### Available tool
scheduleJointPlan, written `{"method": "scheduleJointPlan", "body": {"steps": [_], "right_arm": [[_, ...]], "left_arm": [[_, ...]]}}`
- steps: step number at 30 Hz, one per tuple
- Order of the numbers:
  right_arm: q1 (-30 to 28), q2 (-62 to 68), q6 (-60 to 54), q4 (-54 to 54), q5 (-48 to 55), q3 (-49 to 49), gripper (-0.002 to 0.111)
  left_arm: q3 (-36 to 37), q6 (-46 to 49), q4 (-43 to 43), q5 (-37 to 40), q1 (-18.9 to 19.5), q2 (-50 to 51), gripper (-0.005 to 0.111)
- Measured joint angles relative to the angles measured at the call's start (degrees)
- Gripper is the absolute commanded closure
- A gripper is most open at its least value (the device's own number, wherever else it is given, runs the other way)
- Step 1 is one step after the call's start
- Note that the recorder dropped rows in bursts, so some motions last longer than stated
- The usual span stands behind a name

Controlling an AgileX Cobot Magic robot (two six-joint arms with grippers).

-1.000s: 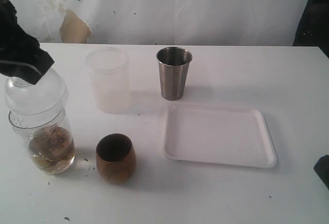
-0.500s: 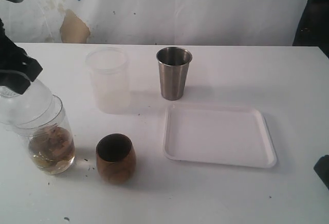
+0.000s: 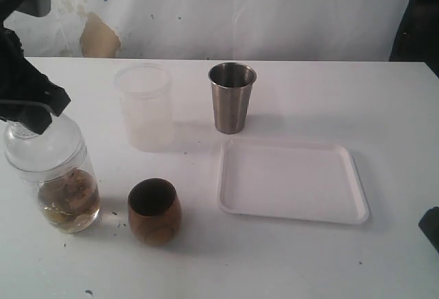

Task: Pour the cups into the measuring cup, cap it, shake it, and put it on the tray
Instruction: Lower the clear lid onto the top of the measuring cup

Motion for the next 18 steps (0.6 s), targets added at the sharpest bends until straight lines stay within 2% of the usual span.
{"method": "scheduleJointPlan", "body": {"steps": [18], "right_arm": [[0.0,0.0,0.0,0.0,0.0,0.0,0.107]], "left_arm": [[0.0,0.0,0.1,-1.7,0.0,0.3,0.107]]}}
